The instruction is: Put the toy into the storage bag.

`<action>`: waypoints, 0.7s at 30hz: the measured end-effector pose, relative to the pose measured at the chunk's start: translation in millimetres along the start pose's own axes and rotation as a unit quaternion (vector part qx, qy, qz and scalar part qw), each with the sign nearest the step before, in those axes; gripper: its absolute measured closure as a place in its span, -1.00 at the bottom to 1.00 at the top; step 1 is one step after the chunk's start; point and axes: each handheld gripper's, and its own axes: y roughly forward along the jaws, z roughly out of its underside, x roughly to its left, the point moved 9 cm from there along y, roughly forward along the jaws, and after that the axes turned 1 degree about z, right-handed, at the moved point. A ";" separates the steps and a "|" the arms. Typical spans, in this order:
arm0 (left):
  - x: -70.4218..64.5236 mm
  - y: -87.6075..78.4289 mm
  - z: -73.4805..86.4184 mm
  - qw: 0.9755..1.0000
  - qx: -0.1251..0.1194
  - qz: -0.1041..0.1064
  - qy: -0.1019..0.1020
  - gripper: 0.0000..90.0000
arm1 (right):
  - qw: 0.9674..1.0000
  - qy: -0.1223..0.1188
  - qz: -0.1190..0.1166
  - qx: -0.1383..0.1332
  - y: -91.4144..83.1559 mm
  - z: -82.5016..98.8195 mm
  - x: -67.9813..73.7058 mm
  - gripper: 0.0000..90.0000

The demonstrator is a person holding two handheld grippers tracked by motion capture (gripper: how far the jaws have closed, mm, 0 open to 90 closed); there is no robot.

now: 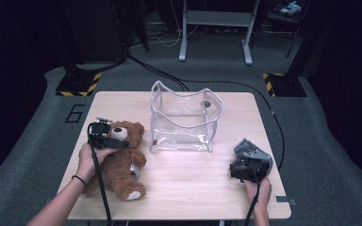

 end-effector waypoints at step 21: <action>10.4 22.8 21.5 0.999 -0.014 -0.034 0.023 -0.51 | 1.000 -0.002 0.002 0.000 -0.1 0.1 0.5 -1.00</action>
